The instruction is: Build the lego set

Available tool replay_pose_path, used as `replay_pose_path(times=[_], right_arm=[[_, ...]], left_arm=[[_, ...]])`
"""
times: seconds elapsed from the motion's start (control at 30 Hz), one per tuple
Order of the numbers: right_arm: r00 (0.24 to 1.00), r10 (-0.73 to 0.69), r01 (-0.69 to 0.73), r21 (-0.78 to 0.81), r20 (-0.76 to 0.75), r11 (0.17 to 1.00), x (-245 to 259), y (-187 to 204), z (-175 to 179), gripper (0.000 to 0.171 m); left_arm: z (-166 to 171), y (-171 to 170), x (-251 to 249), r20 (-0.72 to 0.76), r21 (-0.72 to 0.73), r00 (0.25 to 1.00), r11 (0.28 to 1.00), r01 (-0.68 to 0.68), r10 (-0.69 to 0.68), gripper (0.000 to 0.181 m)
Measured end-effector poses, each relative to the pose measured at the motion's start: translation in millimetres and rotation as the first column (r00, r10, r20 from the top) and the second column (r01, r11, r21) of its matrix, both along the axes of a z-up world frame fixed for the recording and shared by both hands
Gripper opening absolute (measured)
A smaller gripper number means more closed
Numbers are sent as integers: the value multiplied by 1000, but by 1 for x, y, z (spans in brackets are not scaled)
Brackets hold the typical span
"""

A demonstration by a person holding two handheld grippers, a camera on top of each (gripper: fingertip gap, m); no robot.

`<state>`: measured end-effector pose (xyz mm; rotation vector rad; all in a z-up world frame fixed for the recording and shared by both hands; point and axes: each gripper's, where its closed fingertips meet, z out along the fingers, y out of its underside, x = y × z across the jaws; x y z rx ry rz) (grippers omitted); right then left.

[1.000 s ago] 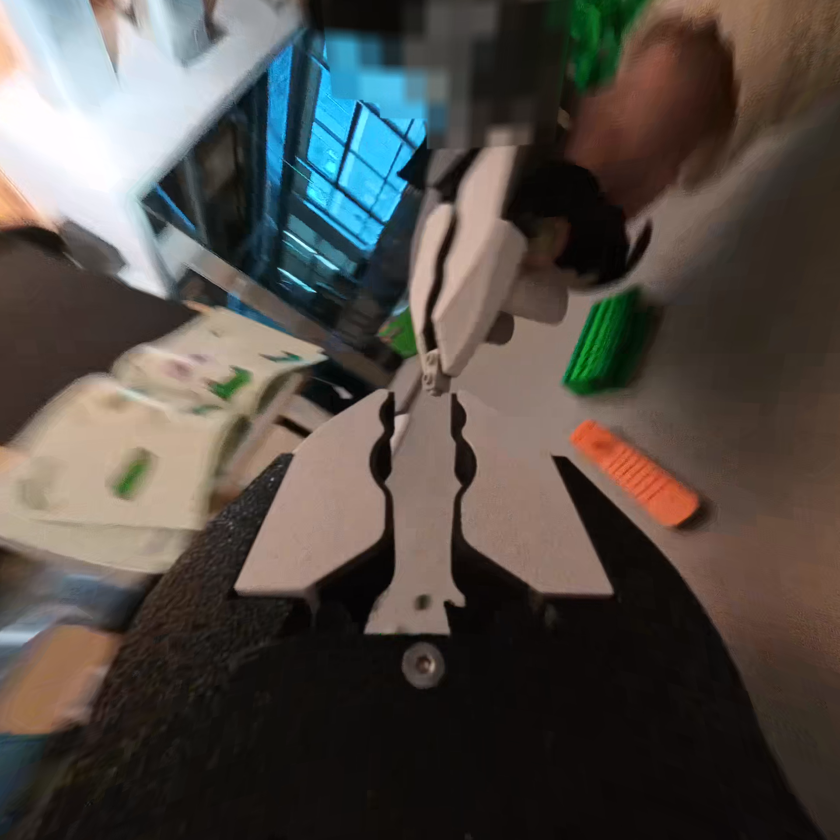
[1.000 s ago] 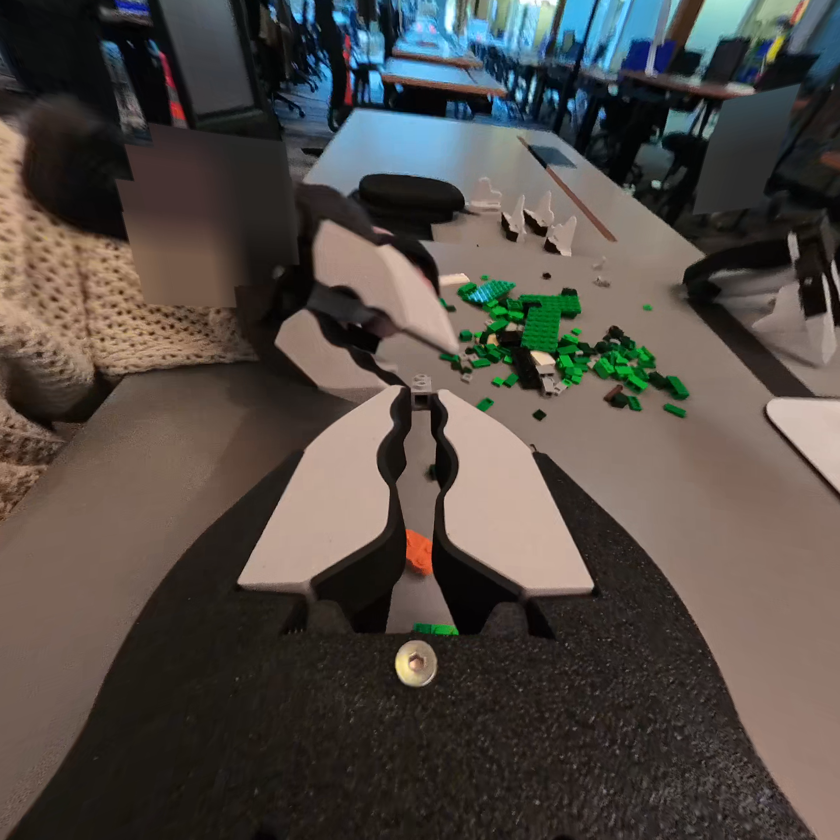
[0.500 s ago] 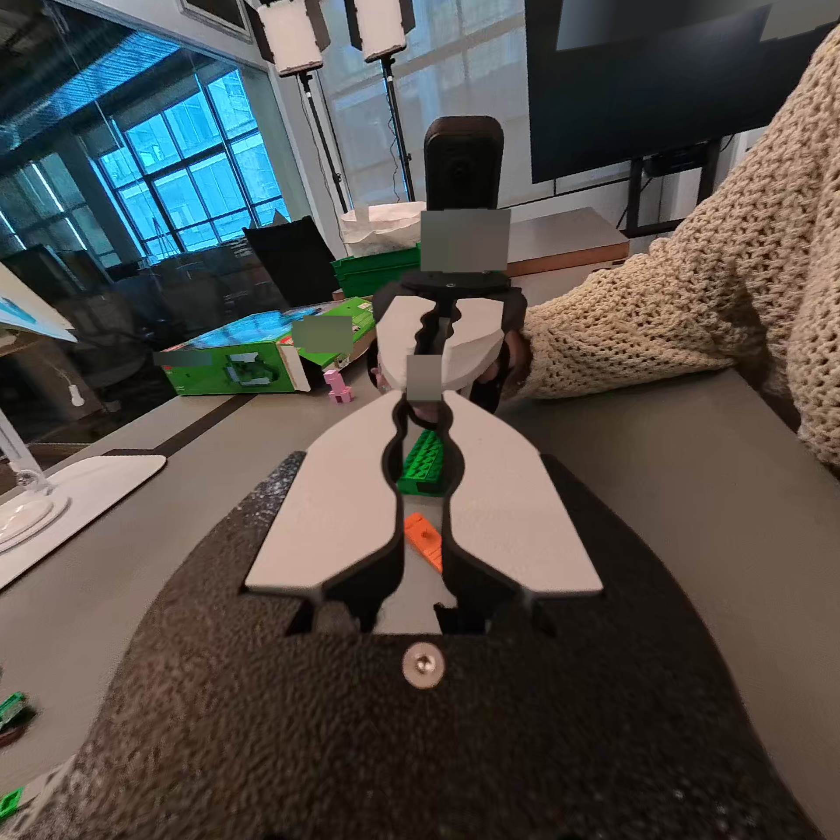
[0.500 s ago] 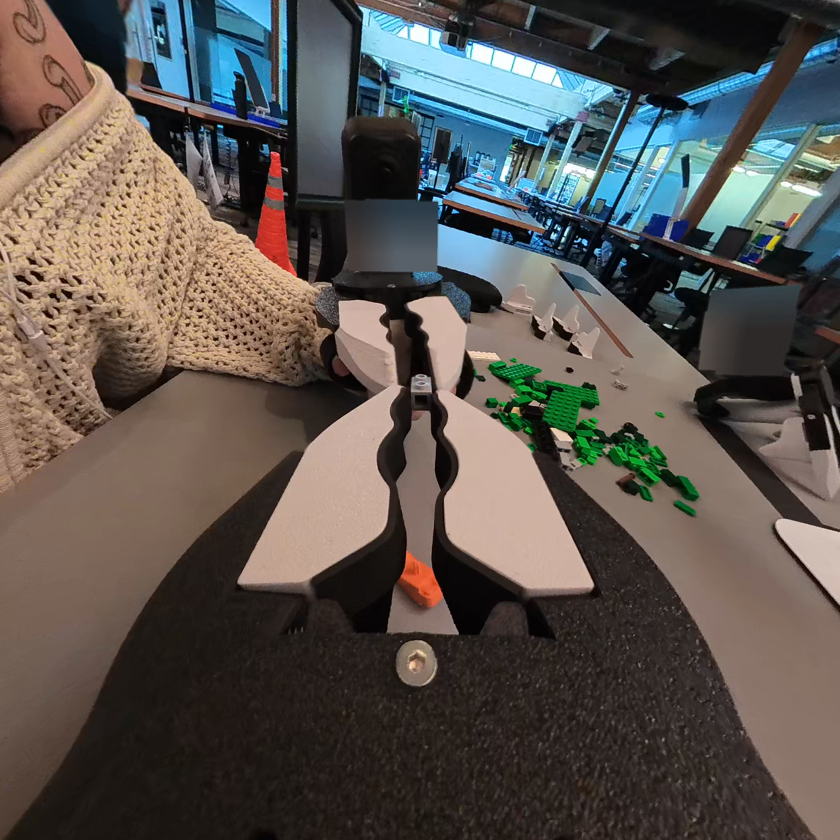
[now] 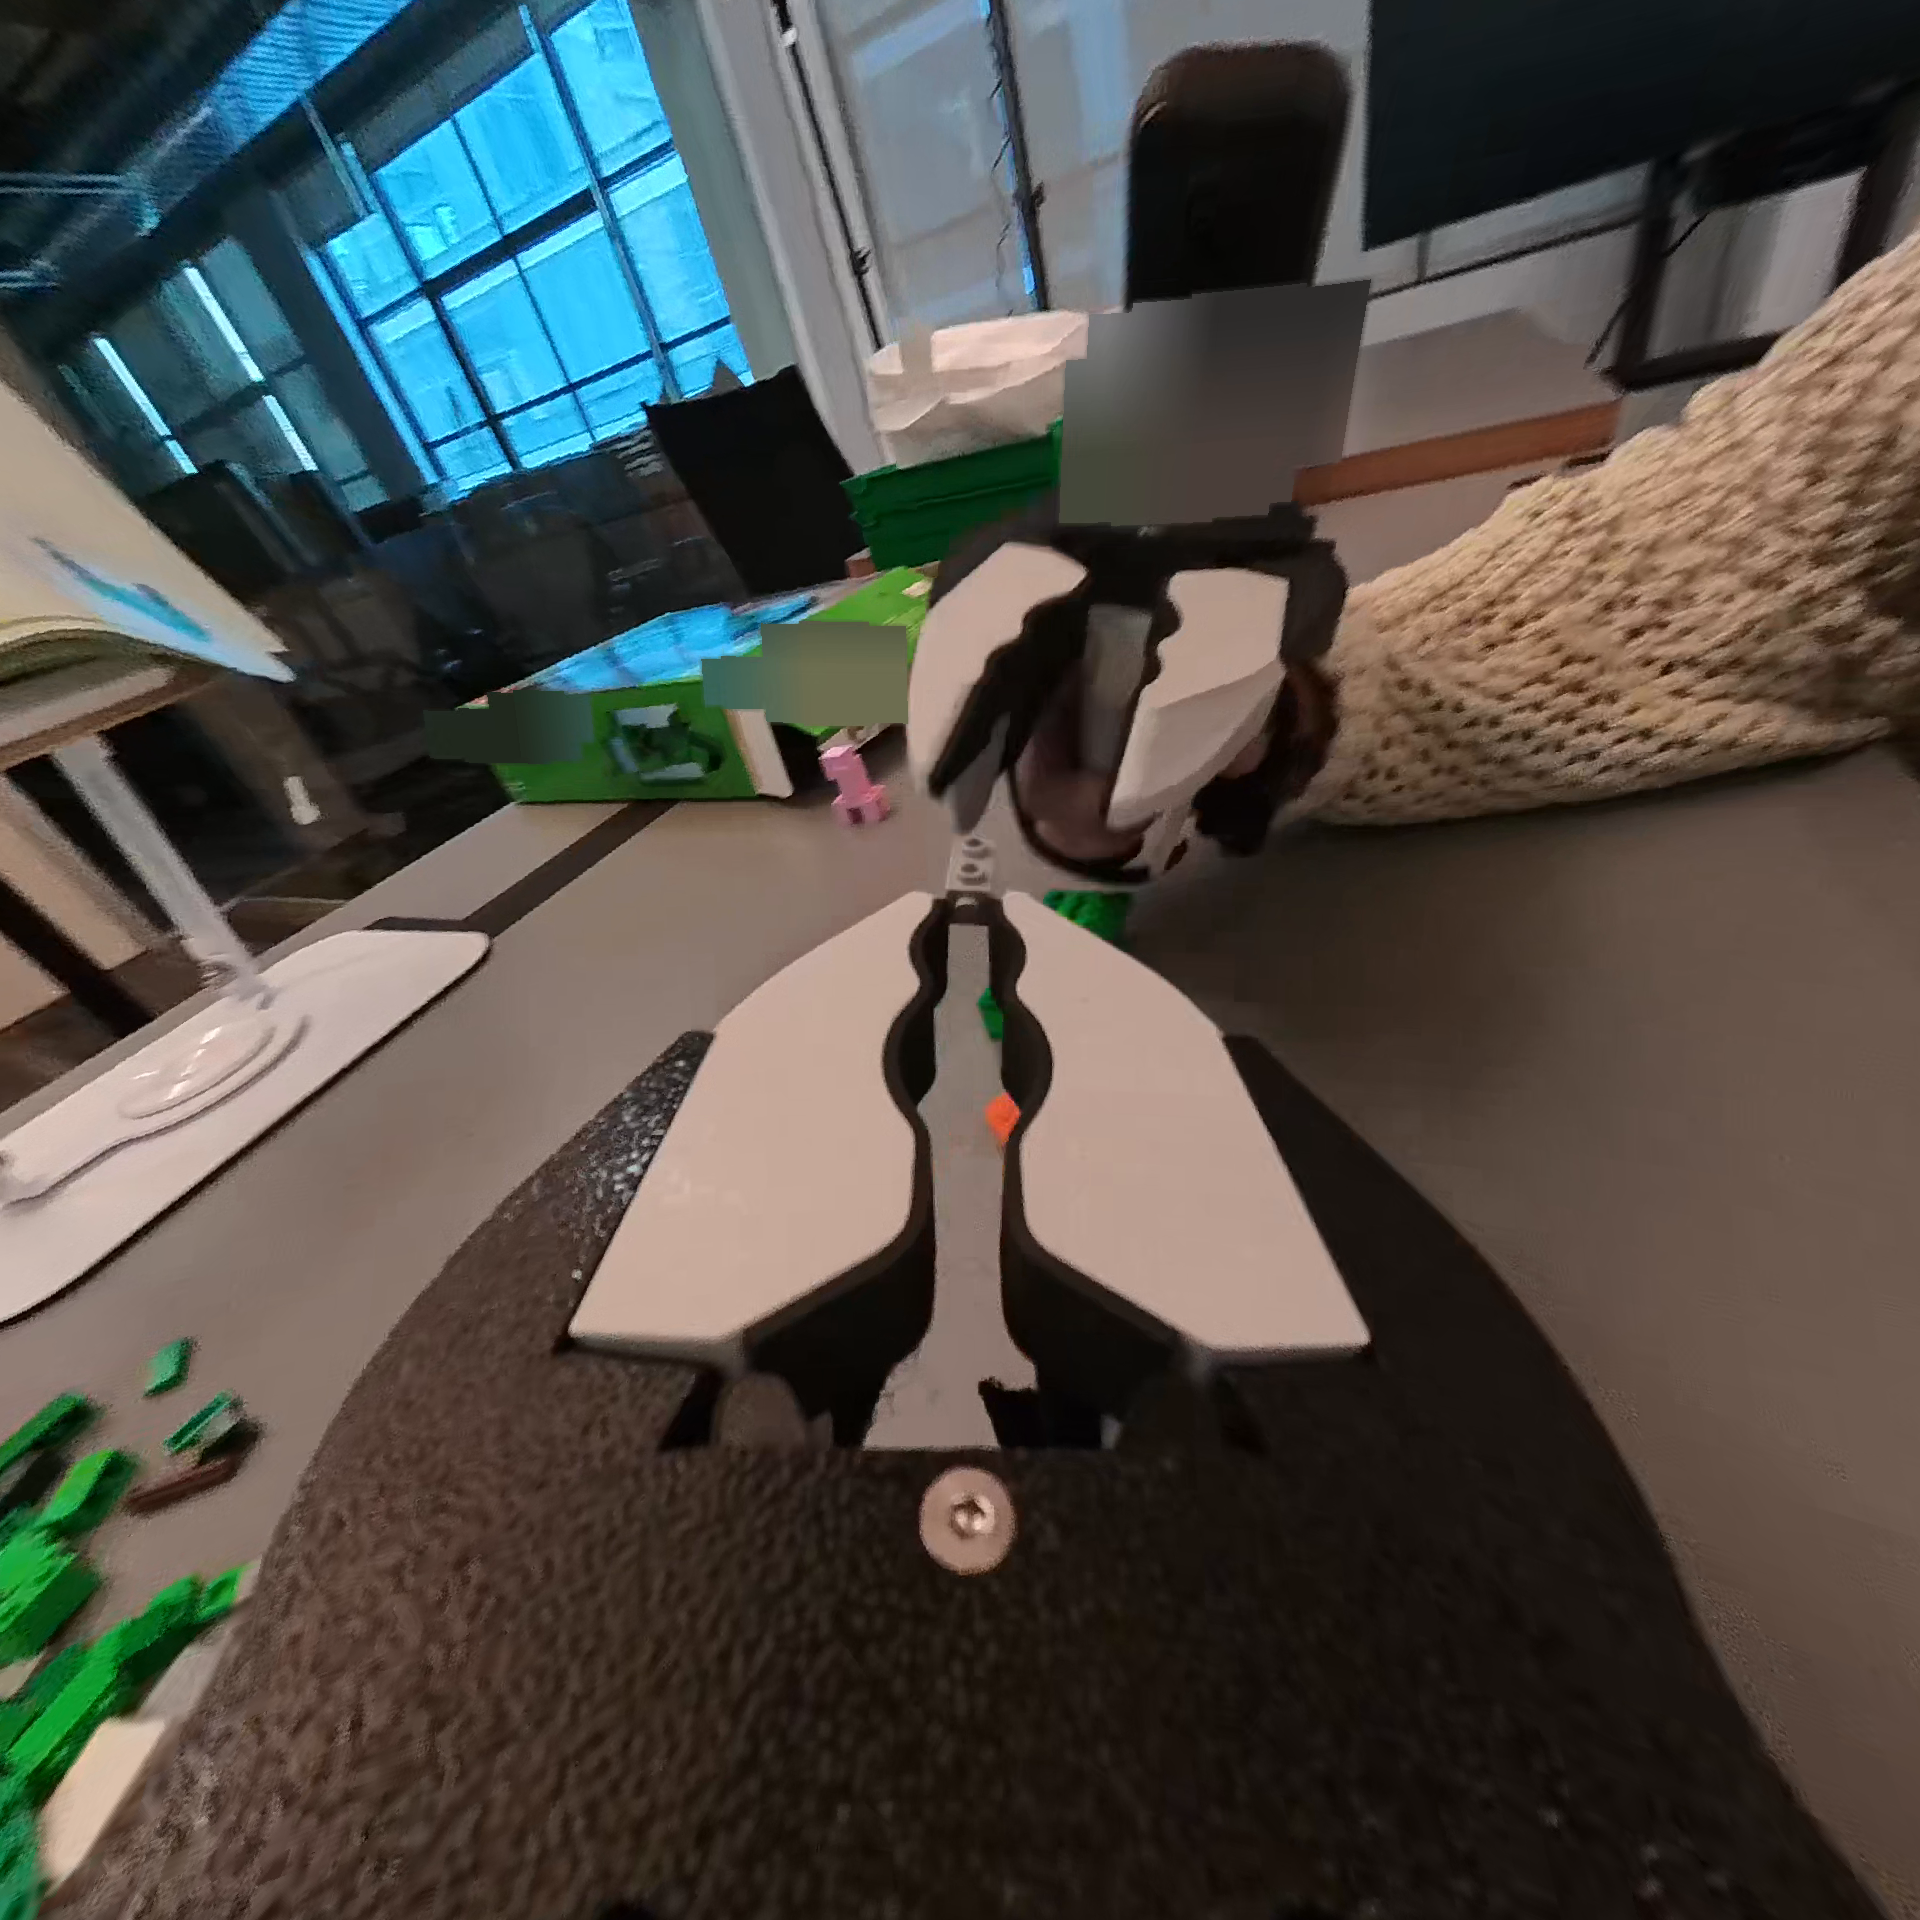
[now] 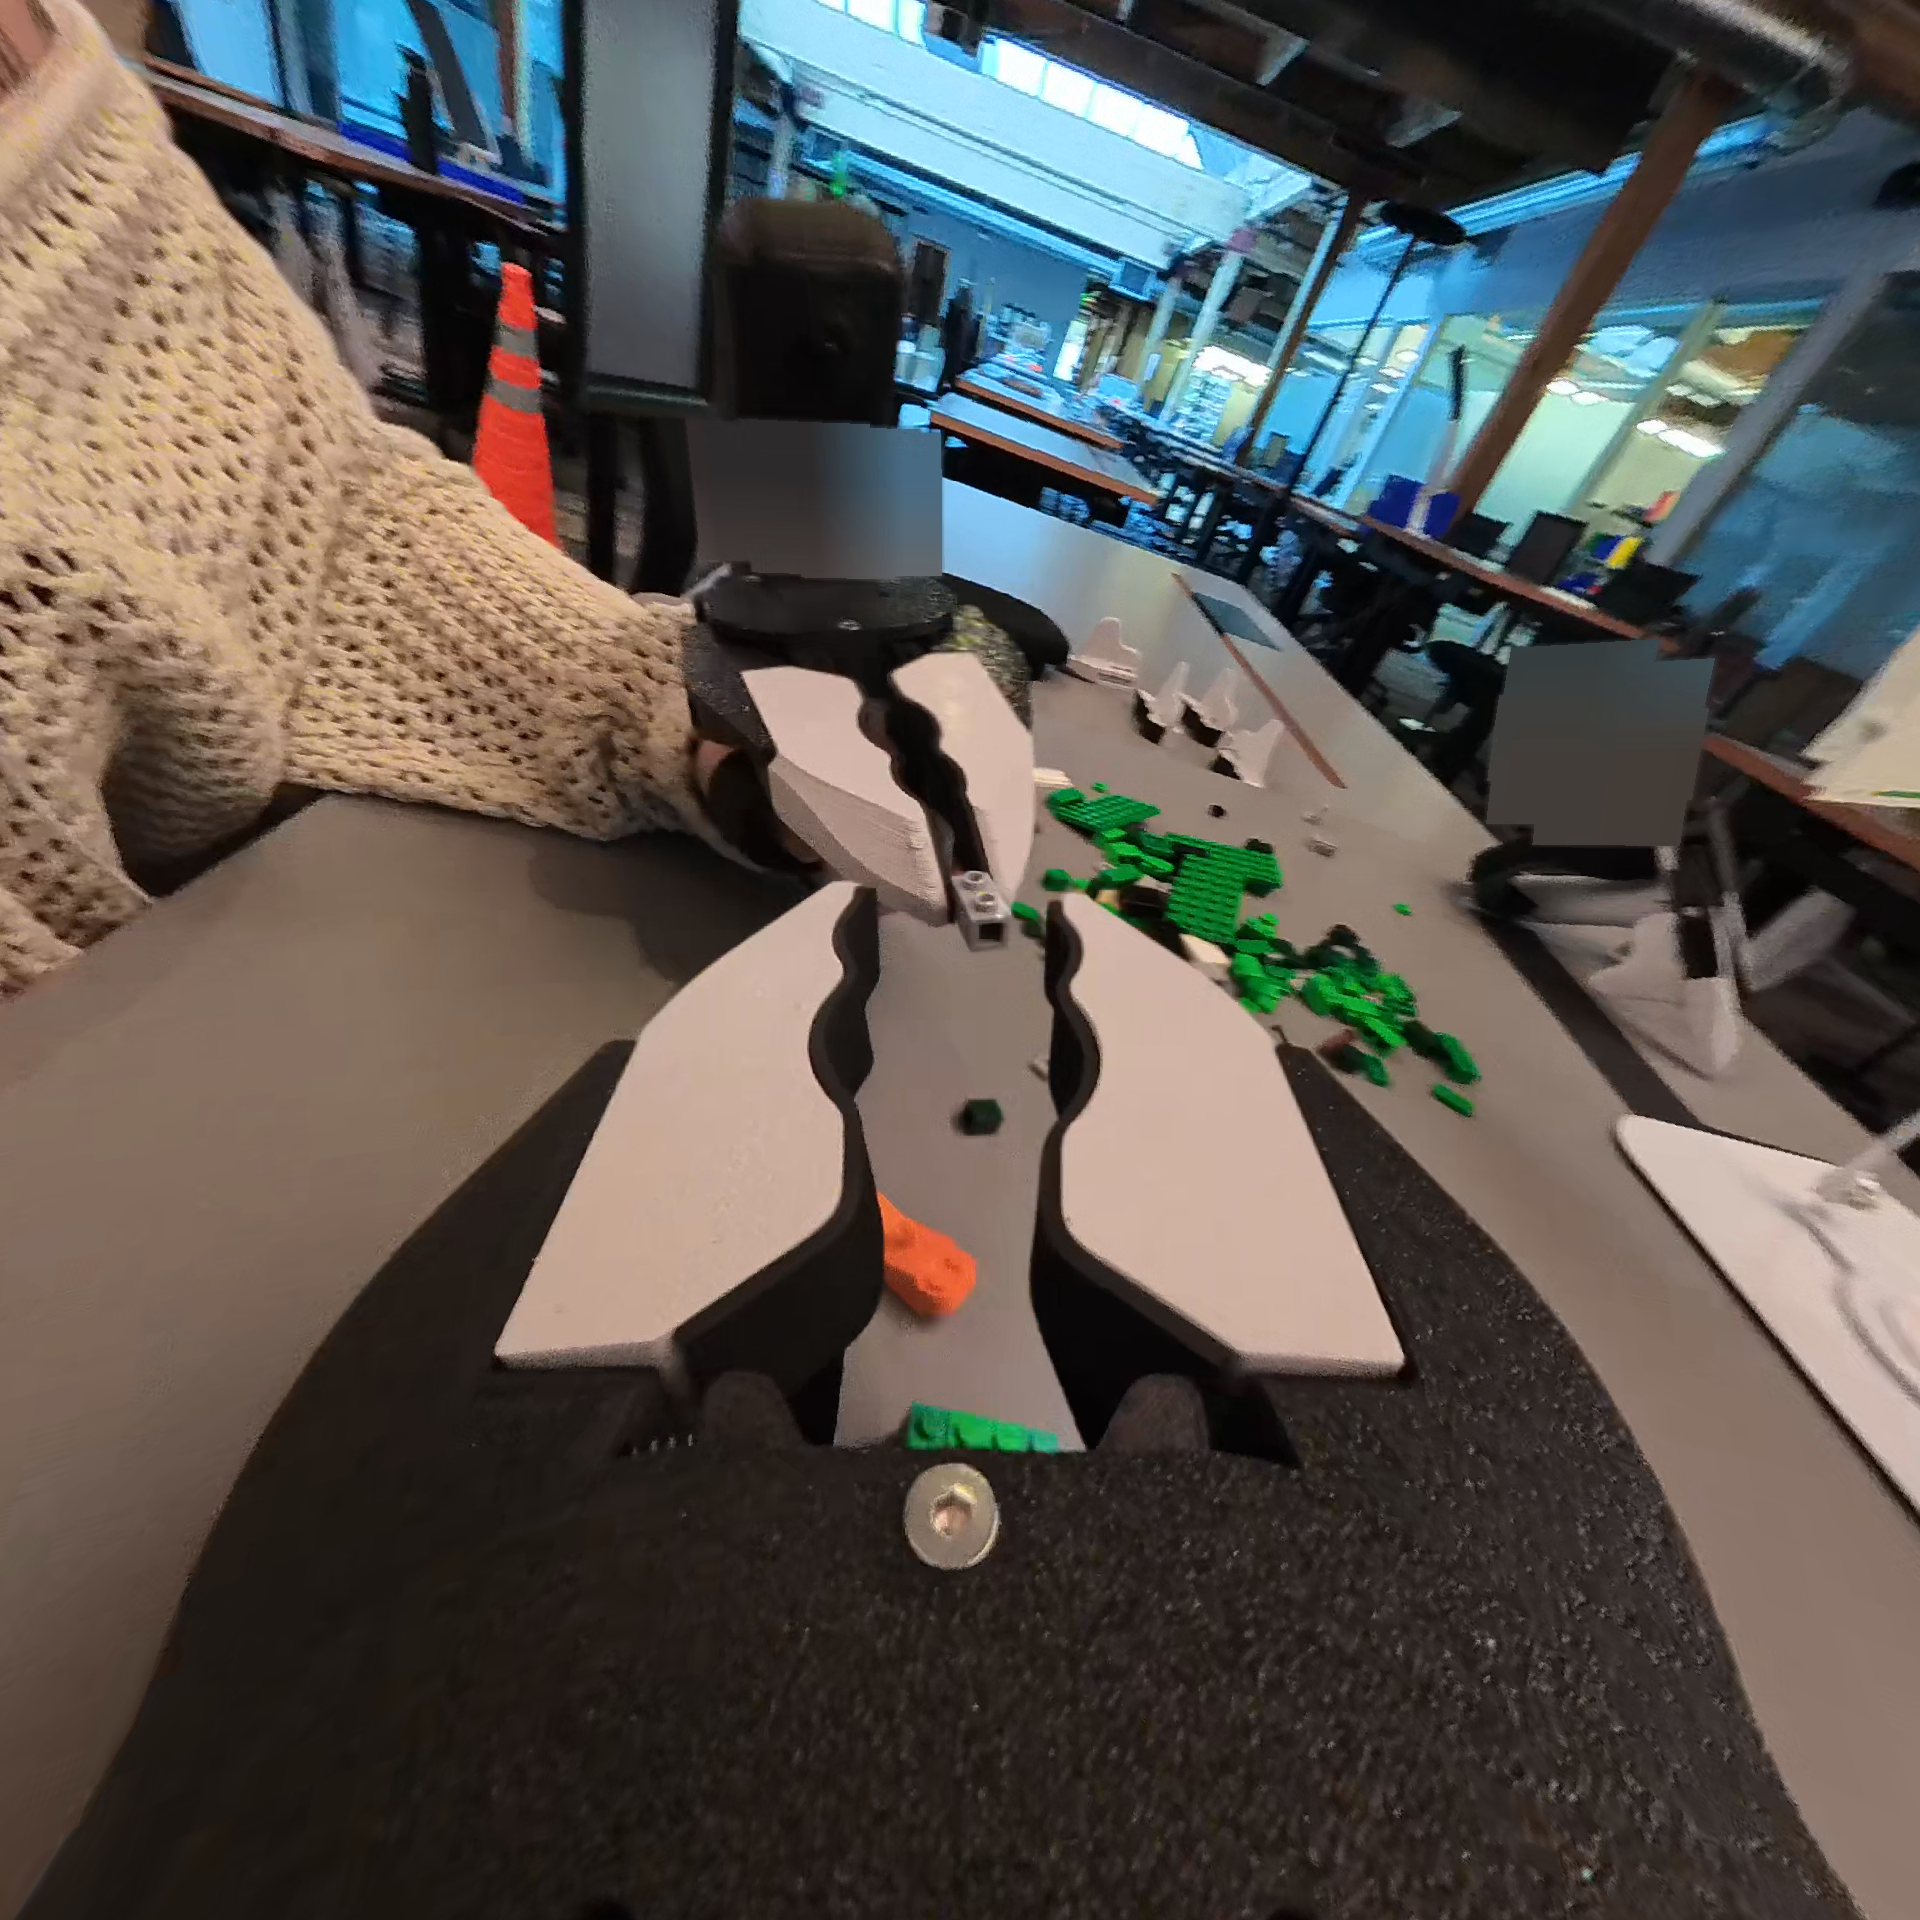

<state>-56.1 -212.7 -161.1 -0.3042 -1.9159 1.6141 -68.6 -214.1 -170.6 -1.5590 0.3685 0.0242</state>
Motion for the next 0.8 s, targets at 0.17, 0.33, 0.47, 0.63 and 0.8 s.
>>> replay_pose_path(times=[0.17, 0.33, 0.47, 0.63, 0.8], right_arm=[[980, -175, 180, 51, -91, 982, 1, 35, -5, 30], [966, -246, 255, 165, -74, 953, 9, 63, -28, 31], [968, -246, 249, 241, -43, 938, 16, 76, -43, 32], [972, -225, 195, 308, 62, 931, 24, 86, -61, 47], [970, -193, 136, 327, 148, 935, 28, 87, -70, 51]], left_arm=[[-8, -3, -11, -39, -46, 998, 997, -57, 55, 7], [-15, -3, -18, -112, -97, 990, 991, -93, 82, 7], [-21, -2, -17, -181, -185, 981, 977, -106, 72, 7], [-37, 4, -8, -202, -352, 979, 933, -81, 9, 7], [-46, 13, 8, -280, -532, 953, 845, -56, -114, 7]])
